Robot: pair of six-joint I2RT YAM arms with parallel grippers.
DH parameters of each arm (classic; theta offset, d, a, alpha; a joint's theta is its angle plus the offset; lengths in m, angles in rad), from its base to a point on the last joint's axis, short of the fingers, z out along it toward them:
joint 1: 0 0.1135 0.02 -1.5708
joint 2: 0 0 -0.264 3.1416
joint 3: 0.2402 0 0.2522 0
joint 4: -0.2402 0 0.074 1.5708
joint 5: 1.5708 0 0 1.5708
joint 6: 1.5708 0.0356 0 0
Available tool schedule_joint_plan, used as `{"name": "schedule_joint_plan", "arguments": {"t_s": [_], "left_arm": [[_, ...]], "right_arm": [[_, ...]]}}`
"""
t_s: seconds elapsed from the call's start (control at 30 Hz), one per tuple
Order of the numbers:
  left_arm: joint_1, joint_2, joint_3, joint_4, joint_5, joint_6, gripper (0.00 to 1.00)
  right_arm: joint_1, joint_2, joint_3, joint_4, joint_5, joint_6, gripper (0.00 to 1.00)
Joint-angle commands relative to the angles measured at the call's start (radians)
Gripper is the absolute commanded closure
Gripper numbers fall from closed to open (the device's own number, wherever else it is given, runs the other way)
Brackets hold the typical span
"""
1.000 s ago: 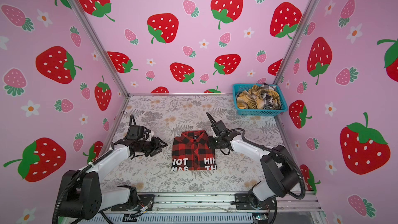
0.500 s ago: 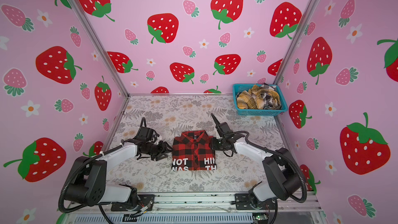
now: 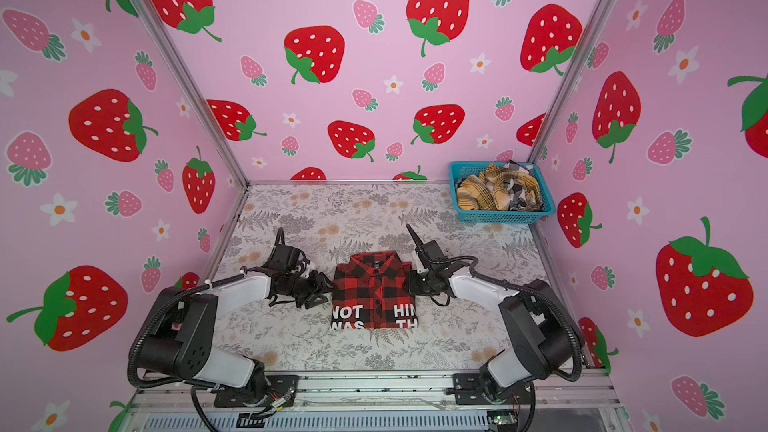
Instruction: Fold and stack the long sleeve shirts
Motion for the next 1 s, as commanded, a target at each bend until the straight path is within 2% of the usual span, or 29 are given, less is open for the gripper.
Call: {"name": "schedule_joint_plan", "arguments": {"t_s": [0.0, 0.6, 0.97], "left_arm": [[-0.002, 0.04, -0.016, 0.015, -0.031, -0.021, 0.43], [-0.001, 0.118, -0.043, 0.096, -0.011, -0.055, 0.42], [-0.001, 0.189, -0.055, 0.179, 0.042, -0.093, 0.41]], "right_arm": [[-0.006, 0.022, -0.018, 0.004, 0.008, 0.009, 0.58], [-0.006, 0.05, -0.047, 0.036, 0.005, 0.012, 0.58], [-0.006, 0.042, -0.053, 0.042, 0.004, 0.011, 0.59]]}}
